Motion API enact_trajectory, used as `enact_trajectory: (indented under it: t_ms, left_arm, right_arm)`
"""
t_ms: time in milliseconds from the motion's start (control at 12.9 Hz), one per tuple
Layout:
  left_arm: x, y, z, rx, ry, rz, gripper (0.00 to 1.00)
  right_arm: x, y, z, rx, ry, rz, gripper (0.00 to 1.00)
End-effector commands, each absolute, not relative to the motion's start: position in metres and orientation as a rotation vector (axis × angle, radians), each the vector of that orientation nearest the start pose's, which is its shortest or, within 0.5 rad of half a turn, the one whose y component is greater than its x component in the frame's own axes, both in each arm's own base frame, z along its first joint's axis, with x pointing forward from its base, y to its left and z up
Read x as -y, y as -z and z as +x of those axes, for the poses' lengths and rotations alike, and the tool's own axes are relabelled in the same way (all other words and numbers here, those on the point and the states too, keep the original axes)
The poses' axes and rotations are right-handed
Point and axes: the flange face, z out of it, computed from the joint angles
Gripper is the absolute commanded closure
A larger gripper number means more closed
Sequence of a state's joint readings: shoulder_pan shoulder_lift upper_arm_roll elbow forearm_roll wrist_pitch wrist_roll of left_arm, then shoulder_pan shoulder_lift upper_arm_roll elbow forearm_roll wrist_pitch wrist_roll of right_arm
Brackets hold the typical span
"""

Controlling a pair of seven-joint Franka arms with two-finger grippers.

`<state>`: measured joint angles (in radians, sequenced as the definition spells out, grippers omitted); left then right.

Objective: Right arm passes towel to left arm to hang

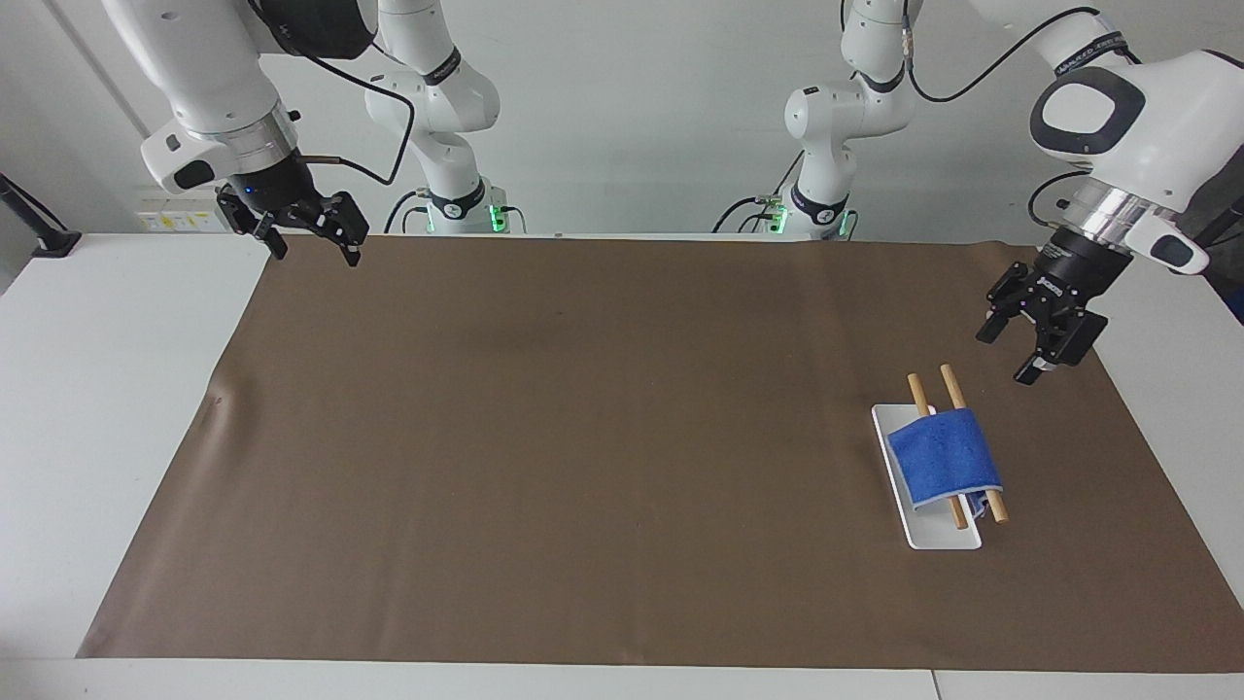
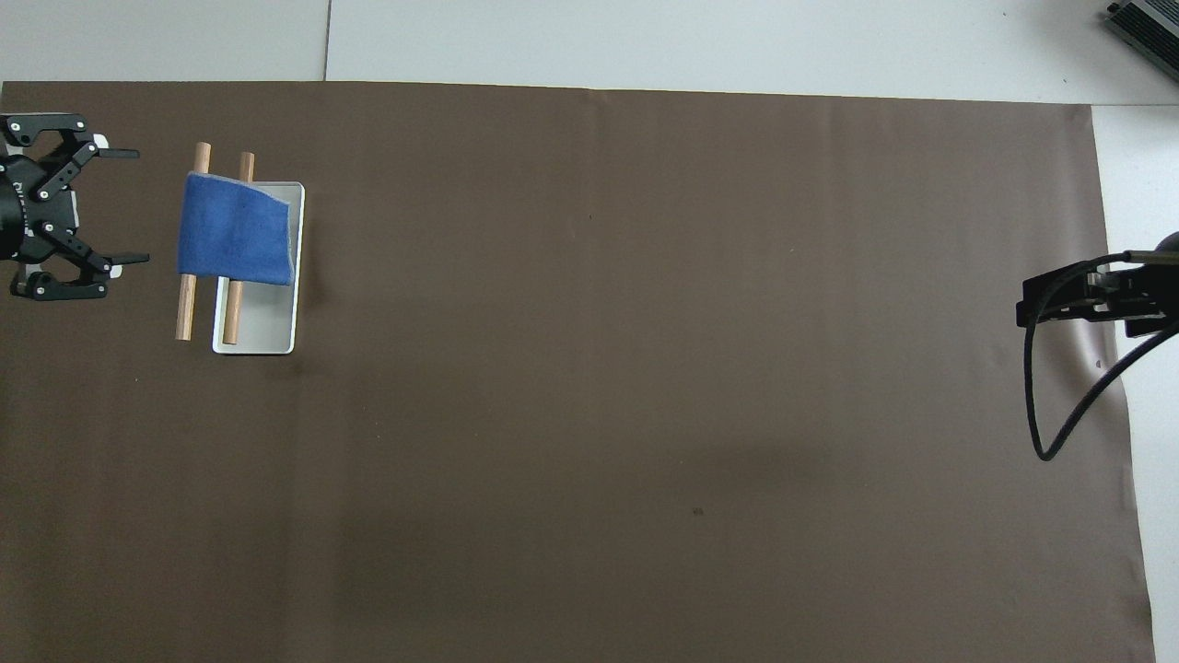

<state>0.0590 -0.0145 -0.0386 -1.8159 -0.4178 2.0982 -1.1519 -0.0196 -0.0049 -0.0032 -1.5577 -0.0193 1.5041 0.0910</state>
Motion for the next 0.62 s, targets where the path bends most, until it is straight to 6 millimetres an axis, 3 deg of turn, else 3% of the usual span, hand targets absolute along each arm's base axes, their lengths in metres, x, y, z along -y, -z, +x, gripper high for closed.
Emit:
enact_trajectory:
  t_ms: [0, 155, 309, 541]
  left_arm:
    - [0.047, -0.566, 0.572, 1.981, 0.055, -2.882, 0.0]
    - [0.075, -0.564, 0.561, 1.781, 0.05, -2.895, 0.0]
    - [0.073, -0.562, 0.553, 1.6, 0.03, -2.934, 0.0]
    - [0.059, -0.558, 0.543, 0.98, -0.009, -3.107, 0.0]
  right_arm:
    - [0.014, -0.629, 0.541, -0.148, -0.068, -3.143, 0.0]
    - [0.012, -0.628, 0.542, -0.138, -0.053, -3.146, 0.0]
    - [0.009, -0.628, 0.541, -0.124, -0.053, -3.155, 0.0]
    - [0.007, -0.625, 0.545, -0.075, -0.017, -3.144, 0.0]
